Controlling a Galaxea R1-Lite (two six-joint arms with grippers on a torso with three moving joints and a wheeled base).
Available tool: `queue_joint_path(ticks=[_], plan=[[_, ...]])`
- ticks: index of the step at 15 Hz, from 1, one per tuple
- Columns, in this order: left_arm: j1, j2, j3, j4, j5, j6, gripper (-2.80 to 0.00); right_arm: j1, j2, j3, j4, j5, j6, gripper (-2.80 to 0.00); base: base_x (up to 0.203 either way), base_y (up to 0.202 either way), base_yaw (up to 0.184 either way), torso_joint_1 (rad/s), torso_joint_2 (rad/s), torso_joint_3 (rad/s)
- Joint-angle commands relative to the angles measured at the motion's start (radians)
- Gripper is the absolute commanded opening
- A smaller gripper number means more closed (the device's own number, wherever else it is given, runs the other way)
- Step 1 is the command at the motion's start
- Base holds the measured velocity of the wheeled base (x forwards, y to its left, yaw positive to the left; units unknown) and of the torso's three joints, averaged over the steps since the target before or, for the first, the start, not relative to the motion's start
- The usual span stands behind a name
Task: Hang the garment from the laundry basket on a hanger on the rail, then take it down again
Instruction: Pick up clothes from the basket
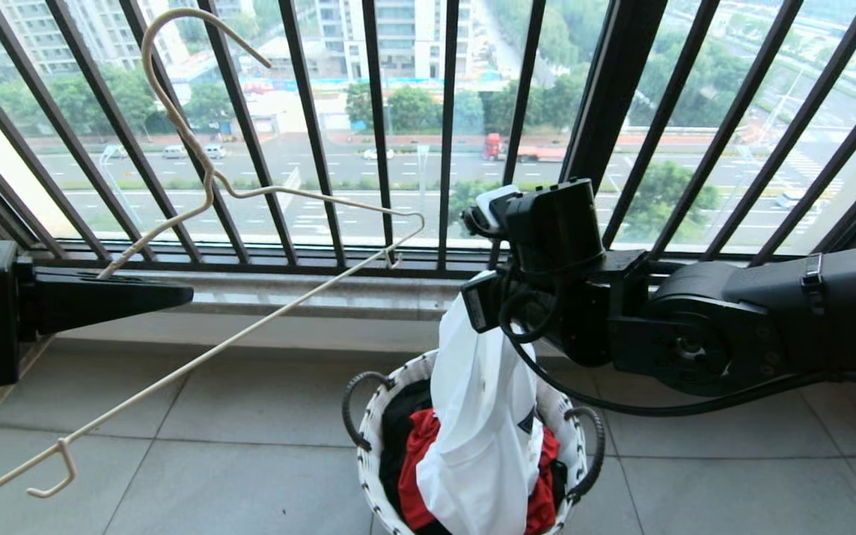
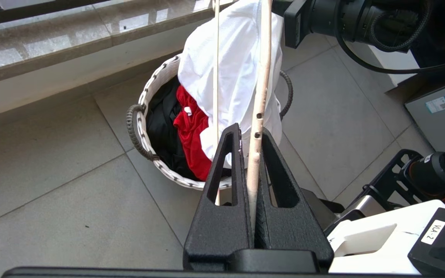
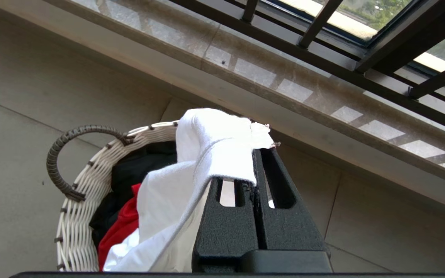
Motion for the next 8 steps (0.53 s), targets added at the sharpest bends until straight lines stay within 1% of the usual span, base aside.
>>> queue_joint_path(ticks=[1,8], plan=[[0.000,0.006,0.000,0.002,-0.003,0.000,-2.80,-0.004,0.003,-0.002,-0.003,-0.003,-0.001,-2.80,0.000,0.000,0.000,0.001,0.01,0.206],[0.000,0.009,0.005,0.000,-0.005,0.006,-2.80,-0.007,0.012,0.000,-0.014,-0.002,0.000,-2.80,0.000,0.000,0.000,0.002,0.00,0.204]])
